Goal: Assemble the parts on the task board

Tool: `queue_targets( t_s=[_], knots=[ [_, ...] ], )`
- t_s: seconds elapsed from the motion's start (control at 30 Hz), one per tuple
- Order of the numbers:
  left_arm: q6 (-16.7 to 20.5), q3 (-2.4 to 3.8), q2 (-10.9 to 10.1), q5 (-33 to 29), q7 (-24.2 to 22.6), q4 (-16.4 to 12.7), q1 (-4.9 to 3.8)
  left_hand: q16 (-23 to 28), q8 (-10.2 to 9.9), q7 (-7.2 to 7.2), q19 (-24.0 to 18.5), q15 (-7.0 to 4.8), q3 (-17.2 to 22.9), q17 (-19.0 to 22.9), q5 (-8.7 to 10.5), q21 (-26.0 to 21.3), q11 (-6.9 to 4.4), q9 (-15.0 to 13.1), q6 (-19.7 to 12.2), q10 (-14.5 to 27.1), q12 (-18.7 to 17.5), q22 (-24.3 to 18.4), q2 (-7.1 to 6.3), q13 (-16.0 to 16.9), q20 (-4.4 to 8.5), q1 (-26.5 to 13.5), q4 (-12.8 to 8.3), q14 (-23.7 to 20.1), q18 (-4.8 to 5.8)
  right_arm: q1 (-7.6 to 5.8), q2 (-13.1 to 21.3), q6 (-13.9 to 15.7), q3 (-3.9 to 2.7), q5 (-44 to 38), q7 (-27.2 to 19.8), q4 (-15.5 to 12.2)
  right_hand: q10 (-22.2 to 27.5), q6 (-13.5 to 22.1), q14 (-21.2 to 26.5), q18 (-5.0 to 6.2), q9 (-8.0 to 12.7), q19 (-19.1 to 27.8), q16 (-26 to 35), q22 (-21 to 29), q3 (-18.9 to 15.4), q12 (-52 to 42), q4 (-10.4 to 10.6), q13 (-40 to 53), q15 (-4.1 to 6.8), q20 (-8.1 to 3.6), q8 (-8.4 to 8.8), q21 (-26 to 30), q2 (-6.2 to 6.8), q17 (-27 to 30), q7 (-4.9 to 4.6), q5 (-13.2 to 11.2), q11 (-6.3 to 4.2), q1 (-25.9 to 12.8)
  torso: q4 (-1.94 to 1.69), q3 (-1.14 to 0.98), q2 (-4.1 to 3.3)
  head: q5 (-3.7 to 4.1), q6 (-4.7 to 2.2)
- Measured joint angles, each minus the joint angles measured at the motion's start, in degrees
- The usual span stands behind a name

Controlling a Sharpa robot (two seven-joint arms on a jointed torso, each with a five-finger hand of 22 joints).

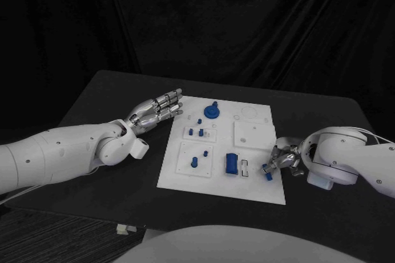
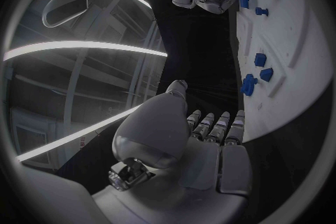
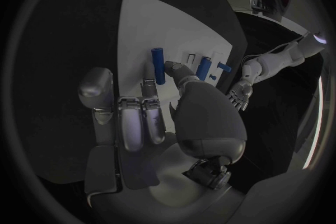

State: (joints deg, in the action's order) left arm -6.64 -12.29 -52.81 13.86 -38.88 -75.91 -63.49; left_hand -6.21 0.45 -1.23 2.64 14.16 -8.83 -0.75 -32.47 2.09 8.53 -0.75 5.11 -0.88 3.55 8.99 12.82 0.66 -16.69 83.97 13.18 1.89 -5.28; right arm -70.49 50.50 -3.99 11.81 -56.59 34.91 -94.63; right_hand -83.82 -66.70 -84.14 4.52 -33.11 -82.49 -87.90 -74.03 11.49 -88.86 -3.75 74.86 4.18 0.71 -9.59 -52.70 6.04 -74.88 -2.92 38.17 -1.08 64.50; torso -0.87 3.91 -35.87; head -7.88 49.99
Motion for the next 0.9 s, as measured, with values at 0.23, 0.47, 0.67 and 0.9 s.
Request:
queue_targets(
  t_s=[0.23, 0.47, 0.67, 0.9],
  knots=[
    [0.0, 0.0, 0.0, 0.0, 0.0, 0.0, 0.01, 0.0, 0.0, 0.0, 0.0, 0.0, 0.0, 0.0, 0.0, 0.0, 0.0, 0.0, 0.0, 0.0, 0.0, 0.0, 0.0, 0.0, 0.0, 0.0, 0.0, 0.0, 0.0, -0.07, -0.1, 1.9, 0.0, 10.1, -0.2, 0.0, 0.0, 0.8, 0.0, 0.0, -0.1, 0.0, 0.0, 0.0, 0.7, 0.0, -0.7, 0.0, 0.0, 0.0, -0.01, 0.0, -0.11, 0.0, 0.04, 0.0, 0.0, -1.4, 0.0, 0.0, 0.01, 0.12, 0.0],
    [-0.1, 0.0, 0.0, 0.0, 0.0, 0.0, 0.02, 0.0, 0.0, 0.0, 0.0, 0.01, 0.0, 0.0, -0.01, 0.0, 0.01, 0.0, 0.0, 0.0, 0.0, 0.0, 0.0, 0.0, 0.0, 0.0, 0.0, 0.0, 0.0, -0.08, -1.0, 3.1, 0.0, 18.6, -0.3, 0.5, 0.0, 1.5, 0.0, 0.0, -0.2, 0.0, 0.0, 0.0, 1.5, 0.0, 0.1, 0.0, 0.01, 0.0, -0.01, 0.0, -0.68, 0.0, -0.03, 0.0, -0.01, -2.0, 0.01, 0.0, 0.02, 0.16, 0.0],
    [-0.2, 0.0, 0.1, 0.0, 0.0, 0.1, 0.03, 0.0, 0.0, 0.0, 0.0, 0.01, 0.0, 0.0, -0.03, 0.0, 0.01, 0.0, 0.0, 0.0, 0.0, 0.0, 0.0, 0.0, 0.0, 0.0, 0.0, 0.0, 0.0, -0.08, -1.7, 4.5, 0.0, 23.1, -0.5, 1.1, 0.0, 3.1, 0.1, 0.0, -0.2, 0.0, 0.0, 0.0, 2.9, 0.0, -0.1, 0.0, 0.17, 0.0, -0.02, 0.0, -0.69, 0.0, -0.18, 0.0, -0.04, -2.0, 0.01, 0.0, 0.02, 0.18, 0.0],
    [-0.2, 0.0, 0.1, 0.0, 0.0, 0.1, 0.04, 0.0, 0.0, 0.0, 0.0, 0.01, 0.0, 0.0, -0.03, 0.0, 0.01, 0.0, 0.0, 0.0, 0.0, 0.0, 0.0, 0.0, 0.01, 0.0, 0.0, 0.0, 0.0, -0.08, -2.7, 6.4, 0.01, 25.0, -0.7, 1.6, 0.2, 3.7, 0.2, 0.0, -0.3, 0.0, 0.0, 0.0, 2.9, 0.0, -0.1, 0.0, 0.18, 0.0, -0.03, 0.0, -1.6, 0.0, -0.18, -0.1, -0.22, -2.9, -0.03, 0.01, 0.01, 0.29, 0.0]
  ],
)
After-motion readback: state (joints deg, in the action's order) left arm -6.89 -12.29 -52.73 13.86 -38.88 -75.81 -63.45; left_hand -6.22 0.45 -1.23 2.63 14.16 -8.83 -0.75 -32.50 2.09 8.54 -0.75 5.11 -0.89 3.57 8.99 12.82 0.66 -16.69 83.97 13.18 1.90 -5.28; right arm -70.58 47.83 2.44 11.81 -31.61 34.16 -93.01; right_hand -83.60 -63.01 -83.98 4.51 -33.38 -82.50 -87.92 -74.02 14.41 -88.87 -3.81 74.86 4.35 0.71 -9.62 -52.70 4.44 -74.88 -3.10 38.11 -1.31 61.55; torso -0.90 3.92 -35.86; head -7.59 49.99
